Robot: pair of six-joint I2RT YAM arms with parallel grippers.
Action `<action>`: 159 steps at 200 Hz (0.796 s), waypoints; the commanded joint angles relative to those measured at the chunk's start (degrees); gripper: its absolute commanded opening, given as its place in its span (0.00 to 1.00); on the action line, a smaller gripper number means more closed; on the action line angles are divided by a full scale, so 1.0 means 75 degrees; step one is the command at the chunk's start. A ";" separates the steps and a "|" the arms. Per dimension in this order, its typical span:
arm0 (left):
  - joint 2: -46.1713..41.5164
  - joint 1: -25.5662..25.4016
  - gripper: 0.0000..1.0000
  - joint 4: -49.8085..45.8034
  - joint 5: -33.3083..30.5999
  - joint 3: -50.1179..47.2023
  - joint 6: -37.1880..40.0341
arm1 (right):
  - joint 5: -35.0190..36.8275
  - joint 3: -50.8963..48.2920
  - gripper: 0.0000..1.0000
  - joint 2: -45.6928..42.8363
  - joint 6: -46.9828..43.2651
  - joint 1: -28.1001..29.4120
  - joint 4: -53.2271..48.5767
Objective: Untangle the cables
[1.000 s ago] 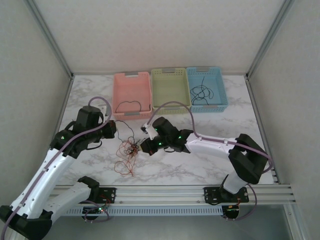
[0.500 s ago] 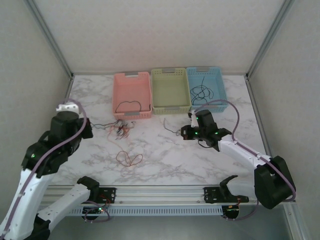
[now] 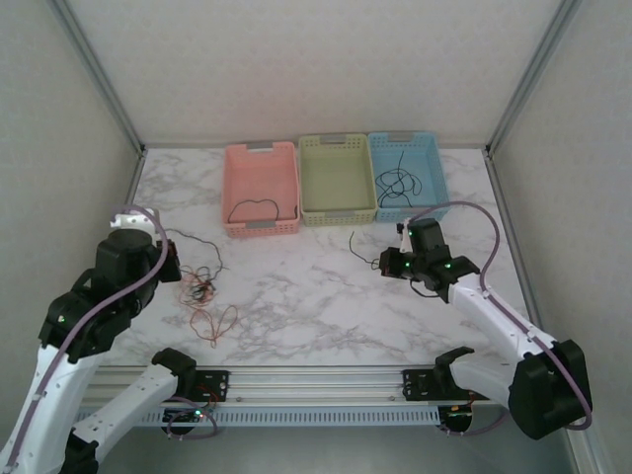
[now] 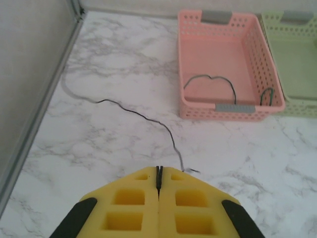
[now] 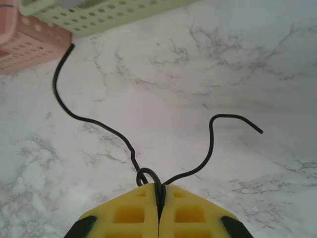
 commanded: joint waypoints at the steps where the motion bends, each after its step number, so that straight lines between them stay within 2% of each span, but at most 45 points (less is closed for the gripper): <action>1: 0.0019 0.0066 0.00 0.0354 0.0605 -0.0238 0.0121 | 0.0109 0.0909 0.00 -0.0201 -0.0082 -0.0081 -0.0500; 39: 0.0139 0.0060 0.00 0.0488 0.1159 -0.0698 0.0188 | 0.0135 0.2125 0.00 0.0238 -0.0075 -0.0251 -0.0884; 68: 0.0118 0.0060 0.00 0.0696 0.1467 -0.1144 0.0099 | 0.1021 0.3310 0.00 0.1032 0.0053 -0.0509 -0.1332; 85: 0.0109 0.0060 0.00 0.0824 0.1662 -0.1339 0.0048 | 0.1605 0.3800 0.00 0.1534 0.0098 -0.0780 -0.1142; 95: 0.0103 0.0060 0.00 0.0930 0.1700 -0.1449 0.0010 | 0.1994 0.4111 0.00 0.2043 0.0064 -0.0905 -0.1020; 119: 0.0123 0.0060 0.00 0.1017 0.1853 -0.1615 -0.0020 | 0.2192 0.5185 0.00 0.3516 0.0169 -0.1288 -0.1206; 159: -0.0024 0.0060 0.00 0.1200 0.1911 -0.1804 -0.0020 | 0.2826 0.6930 0.00 0.5728 0.0477 -0.1498 -0.1375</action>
